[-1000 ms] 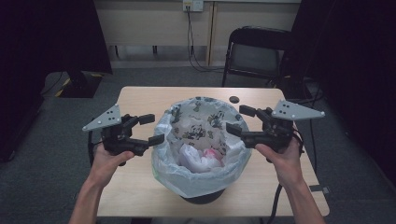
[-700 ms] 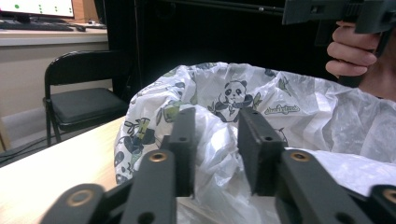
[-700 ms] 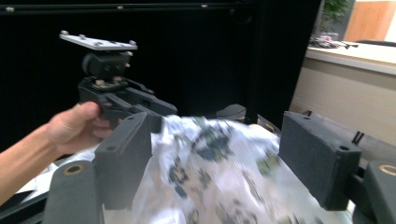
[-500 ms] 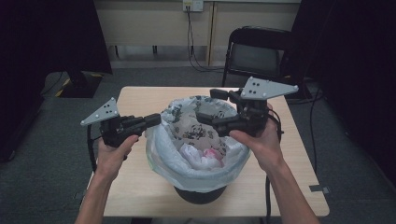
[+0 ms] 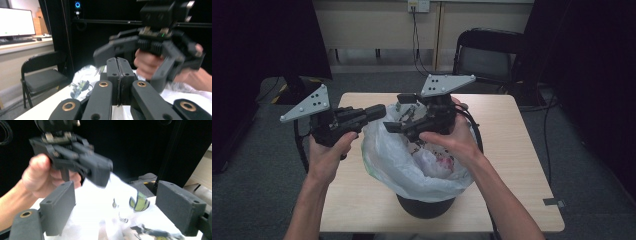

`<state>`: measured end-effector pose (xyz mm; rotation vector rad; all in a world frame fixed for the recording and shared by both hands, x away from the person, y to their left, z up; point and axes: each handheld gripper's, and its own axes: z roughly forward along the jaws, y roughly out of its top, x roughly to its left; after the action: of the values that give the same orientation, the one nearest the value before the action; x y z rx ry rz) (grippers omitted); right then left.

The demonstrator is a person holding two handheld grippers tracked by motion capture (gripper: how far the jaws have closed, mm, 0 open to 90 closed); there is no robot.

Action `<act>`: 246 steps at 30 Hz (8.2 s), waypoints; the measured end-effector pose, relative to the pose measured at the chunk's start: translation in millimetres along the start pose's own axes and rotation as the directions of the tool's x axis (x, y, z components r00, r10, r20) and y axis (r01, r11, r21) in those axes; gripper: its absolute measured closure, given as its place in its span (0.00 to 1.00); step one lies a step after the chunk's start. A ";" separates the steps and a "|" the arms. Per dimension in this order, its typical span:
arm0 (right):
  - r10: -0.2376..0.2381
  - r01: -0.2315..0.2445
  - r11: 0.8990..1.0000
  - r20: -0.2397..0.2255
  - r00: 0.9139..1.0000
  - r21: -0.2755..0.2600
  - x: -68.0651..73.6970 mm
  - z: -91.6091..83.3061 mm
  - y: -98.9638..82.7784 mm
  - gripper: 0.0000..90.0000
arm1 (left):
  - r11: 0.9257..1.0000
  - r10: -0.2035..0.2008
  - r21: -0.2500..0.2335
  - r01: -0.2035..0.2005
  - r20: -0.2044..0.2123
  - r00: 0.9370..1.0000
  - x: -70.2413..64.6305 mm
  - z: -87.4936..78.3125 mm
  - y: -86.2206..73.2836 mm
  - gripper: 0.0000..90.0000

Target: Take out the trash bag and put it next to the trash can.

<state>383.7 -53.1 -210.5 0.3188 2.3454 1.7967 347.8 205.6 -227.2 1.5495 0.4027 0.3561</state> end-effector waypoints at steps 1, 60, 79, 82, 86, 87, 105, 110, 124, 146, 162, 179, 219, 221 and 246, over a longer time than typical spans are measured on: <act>0.003 -0.003 1.000 -0.008 1.000 0.001 -0.9 1.3 0.1 0.17 | 1.000 0.005 -0.007 -0.005 -0.001 1.000 -0.9 -0.5 3.6 0.99; -0.055 0.057 0.998 -0.093 0.994 0.022 13.3 -26.1 46.0 1.00 | 0.985 0.133 0.099 -0.142 0.096 0.987 -26.1 40.2 6.3 0.53; -0.042 0.037 0.997 0.071 0.997 0.067 6.9 -67.3 23.2 0.26 | 0.996 0.084 0.000 -0.084 0.075 0.994 -8.6 -1.1 15.7 0.95; -0.067 0.063 0.993 0.038 0.997 0.099 3.4 -66.7 10.4 0.67 | 0.997 0.073 -0.011 -0.072 0.101 0.992 -6.8 -0.6 15.0 0.92; -0.074 0.076 0.992 -0.026 0.997 0.100 6.6 -59.2 10.2 0.92 | 0.998 0.055 -0.005 -0.055 0.171 0.984 -9.3 11.4 11.3 0.46; -0.074 0.076 0.992 -0.026 0.997 0.100 6.6 -59.2 10.2 0.92 | 0.998 0.056 0.015 -0.059 0.174 0.983 -11.0 16.1 10.7 0.46; -0.059 0.052 0.991 -0.056 0.997 -0.120 19.5 -60.2 51.2 0.99 | 0.970 0.128 0.192 -0.147 0.110 0.986 -33.4 70.3 -3.7 0.63; -0.047 0.044 0.992 -0.030 0.998 -0.120 15.0 -71.3 46.3 0.66 | 0.974 0.129 0.170 -0.152 0.136 0.982 -32.2 64.0 -1.9 0.90; -0.024 0.022 0.999 0.035 0.999 0.048 2.7 -67.0 15.8 0.20 | 0.991 0.106 0.069 -0.116 0.134 0.985 -26.9 43.1 10.2 0.94; -0.013 0.037 0.993 -0.205 0.979 0.111 -3.3 -52.1 -3.9 0.77 | 0.999 -0.004 0.041 -0.004 0.202 0.979 -17.4 47.8 6.9 0.66; -0.020 0.023 0.999 -0.058 0.998 0.048 -13.1 -70.4 -4.8 0.90 | 0.995 0.023 0.094 -0.034 0.118 0.993 -16.2 36.7 1.4 0.33; 0.002 -0.002 1.000 0.001 1.000 -0.014 -26.2 -87.3 -5.9 0.90 | 0.994 0.002 0.105 -0.005 0.035 0.999 -11.9 22.5 -13.4 0.26; 0.154 -0.145 0.988 0.210 0.966 -0.059 -131.8 -103.1 -8.1 0.90 | 0.985 -0.050 0.163 0.051 -0.011 0.999 -14.0 -2.5 -49.2 0.26; 0.167 -0.160 0.986 0.221 0.961 -0.051 -138.3 -101.4 -11.4 0.90 | 0.985 -0.042 0.168 0.044 -0.015 0.999 -15.7 -6.5 -51.7 0.26; 0.272 -0.300 0.952 0.302 0.914 0.052 -157.0 -90.2 -110.2 0.90 | 0.925 -0.097 0.350 0.149 -0.162 0.982 -9.8 -51.9 -136.7 0.24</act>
<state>503.9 -207.1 -292.8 0.9205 2.2672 1.6121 310.7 247.7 -362.7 1.8522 0.7058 0.3062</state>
